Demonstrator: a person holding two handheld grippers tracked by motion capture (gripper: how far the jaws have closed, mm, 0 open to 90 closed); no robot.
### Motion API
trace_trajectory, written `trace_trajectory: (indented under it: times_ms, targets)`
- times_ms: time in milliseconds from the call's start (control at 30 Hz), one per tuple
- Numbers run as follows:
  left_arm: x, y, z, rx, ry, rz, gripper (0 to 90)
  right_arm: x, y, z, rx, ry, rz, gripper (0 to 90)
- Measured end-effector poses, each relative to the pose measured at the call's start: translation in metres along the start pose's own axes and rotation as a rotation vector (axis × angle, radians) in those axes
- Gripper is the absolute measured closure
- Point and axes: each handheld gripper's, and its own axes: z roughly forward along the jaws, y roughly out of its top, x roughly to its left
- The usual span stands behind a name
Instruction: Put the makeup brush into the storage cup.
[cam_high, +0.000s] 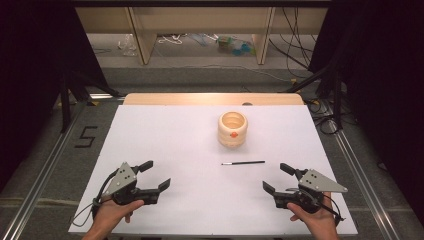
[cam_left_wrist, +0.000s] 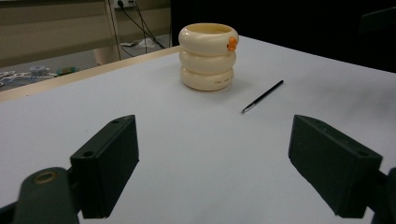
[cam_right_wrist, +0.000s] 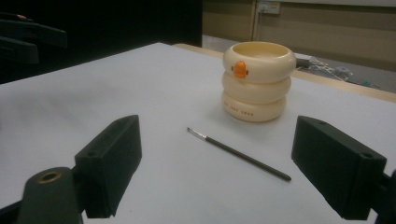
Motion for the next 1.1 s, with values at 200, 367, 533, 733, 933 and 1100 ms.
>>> trace_trajectory:
  times_ms: [200,367,533,733,933,1100]
  targets:
    - [0.0,0.0,0.0,0.001,0.0,0.013,16.0,0.0,0.0,0.001,0.005,-0.002,-0.002,17.0]
    - [0.0,0.0,0.0,0.003,0.001,0.013,16.0,0.001,0.0,0.001,0.006,-0.012,-0.016,16.8]
    - [0.0,0.0,0.001,0.007,0.002,0.014,16.1,0.0,0.002,0.005,0.018,-0.014,-0.05,16.0]
    - [0.001,-0.001,0.003,0.01,0.001,0.018,16.1,0.0,0.005,0.01,0.06,-0.034,-0.072,16.0]
    - [-0.001,-0.001,0.003,0.009,-0.006,0.02,16.2,0.001,0.013,0.021,0.105,-0.003,-0.091,15.6]
    - [-0.001,-0.001,0.003,0.018,-0.003,0.031,16.2,0.003,0.02,0.035,0.164,0.006,-0.135,15.8]
